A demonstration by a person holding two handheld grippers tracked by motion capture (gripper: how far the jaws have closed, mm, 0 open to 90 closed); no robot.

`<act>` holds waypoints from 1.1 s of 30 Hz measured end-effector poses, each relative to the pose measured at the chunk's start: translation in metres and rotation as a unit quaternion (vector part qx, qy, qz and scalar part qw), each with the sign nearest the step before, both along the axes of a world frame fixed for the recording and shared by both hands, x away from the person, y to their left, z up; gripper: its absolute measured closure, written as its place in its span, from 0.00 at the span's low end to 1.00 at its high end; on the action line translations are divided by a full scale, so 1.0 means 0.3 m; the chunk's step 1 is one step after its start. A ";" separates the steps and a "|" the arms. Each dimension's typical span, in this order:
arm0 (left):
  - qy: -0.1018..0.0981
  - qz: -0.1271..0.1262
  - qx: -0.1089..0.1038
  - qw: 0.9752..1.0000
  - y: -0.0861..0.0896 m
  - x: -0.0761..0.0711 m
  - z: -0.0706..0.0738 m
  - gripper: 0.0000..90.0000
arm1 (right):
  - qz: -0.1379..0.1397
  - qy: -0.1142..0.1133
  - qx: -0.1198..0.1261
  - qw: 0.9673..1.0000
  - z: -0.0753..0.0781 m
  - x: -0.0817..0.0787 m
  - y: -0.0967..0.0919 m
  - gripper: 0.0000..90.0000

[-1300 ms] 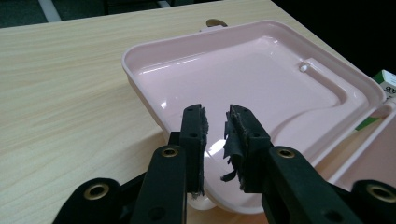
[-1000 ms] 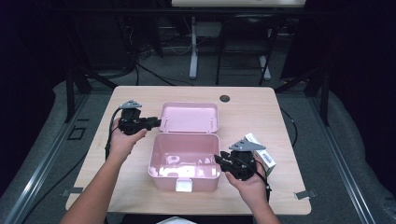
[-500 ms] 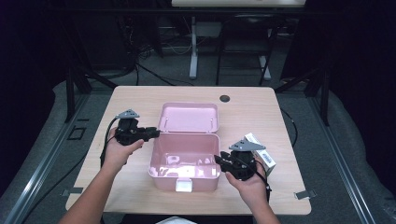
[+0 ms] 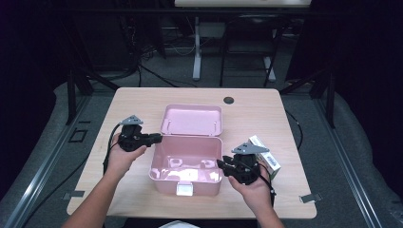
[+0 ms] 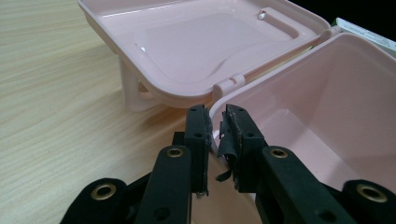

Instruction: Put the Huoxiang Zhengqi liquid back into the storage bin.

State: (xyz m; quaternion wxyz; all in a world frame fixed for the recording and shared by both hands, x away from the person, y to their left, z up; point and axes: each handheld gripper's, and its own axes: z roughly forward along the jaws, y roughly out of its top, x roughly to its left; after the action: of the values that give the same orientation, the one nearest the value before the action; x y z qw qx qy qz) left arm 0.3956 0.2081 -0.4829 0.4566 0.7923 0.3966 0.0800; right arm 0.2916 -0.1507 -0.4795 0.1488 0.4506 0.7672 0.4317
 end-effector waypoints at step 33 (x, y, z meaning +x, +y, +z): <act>-0.027 0.011 -0.005 1.000 0.066 -0.050 0.071 0.64 | 0.005 -0.032 -0.020 0.999 0.115 0.063 -0.075 0.53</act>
State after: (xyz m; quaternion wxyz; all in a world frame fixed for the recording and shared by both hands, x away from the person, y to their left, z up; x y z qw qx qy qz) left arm 0.3806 0.2279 -0.4615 0.4700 0.7835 0.3929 0.1044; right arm 0.3105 -0.1732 -0.4451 0.1802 0.4292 0.7731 0.4309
